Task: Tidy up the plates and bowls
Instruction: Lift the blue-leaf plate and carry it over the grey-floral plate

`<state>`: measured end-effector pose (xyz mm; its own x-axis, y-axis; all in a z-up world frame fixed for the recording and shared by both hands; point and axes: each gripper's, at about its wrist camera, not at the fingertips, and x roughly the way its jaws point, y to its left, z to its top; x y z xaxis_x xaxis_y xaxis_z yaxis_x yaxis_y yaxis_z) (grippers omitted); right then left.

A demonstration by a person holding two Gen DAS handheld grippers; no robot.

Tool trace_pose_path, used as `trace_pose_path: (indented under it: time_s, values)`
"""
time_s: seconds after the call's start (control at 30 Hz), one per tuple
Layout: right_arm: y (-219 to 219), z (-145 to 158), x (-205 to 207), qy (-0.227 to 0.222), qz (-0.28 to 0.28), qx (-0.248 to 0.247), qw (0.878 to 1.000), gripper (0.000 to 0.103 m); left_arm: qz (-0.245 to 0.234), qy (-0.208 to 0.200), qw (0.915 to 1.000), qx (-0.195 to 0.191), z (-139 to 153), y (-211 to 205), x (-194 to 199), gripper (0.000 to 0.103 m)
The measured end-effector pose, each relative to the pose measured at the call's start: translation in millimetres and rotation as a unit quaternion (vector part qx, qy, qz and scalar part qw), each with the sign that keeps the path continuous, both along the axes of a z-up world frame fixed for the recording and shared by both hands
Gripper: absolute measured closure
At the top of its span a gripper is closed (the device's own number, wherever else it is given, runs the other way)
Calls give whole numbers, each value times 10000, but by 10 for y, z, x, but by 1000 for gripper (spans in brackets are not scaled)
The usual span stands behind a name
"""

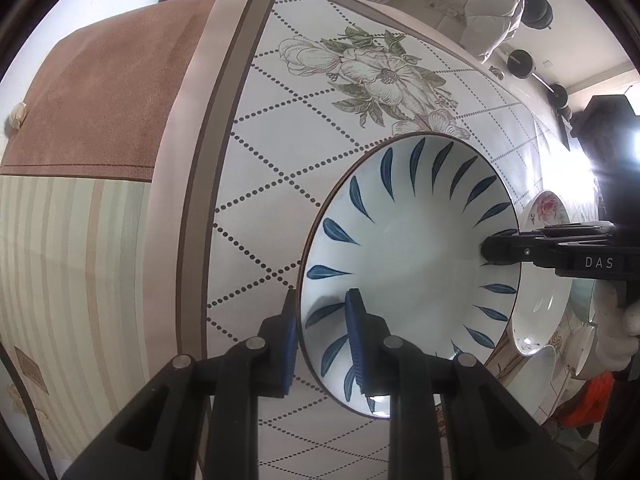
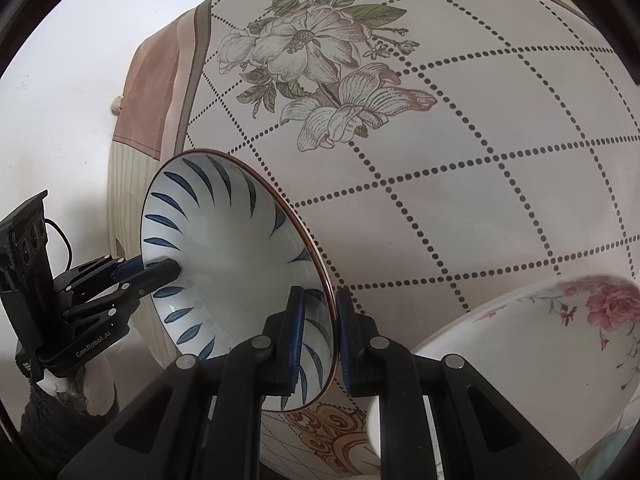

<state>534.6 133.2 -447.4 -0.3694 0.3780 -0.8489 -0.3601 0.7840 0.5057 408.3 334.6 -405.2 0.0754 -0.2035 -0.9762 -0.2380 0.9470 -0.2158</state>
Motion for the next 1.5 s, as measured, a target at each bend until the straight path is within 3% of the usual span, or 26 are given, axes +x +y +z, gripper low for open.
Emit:
trace_pose_path:
  time_s: [0.3,0.63,0.87,1.07,1.5]
  values:
    - [-712,463,-203,-108,-323,146,9993,86,-361,-263,9990,79,395,-461,-83,83]
    - [-1809,787,-874,-121,-895,1,9959,86,-1156,-250,9930,36,492,-1445,-326,83]
    - [-2659,678,-1406,67,-1455,-96,9893,86,-1700,-150,9852,-137,450,-2166,-518,83]
    - [-3139,476,-1785,297,-1808,-168,9829,86,-2073,85,9781,-191,290,-2637,-665,83]
    - [-3706,74,-2346,622,-2099,-347,9751,85,-2412,569,9687,-124,-129,-3059,-836,83]
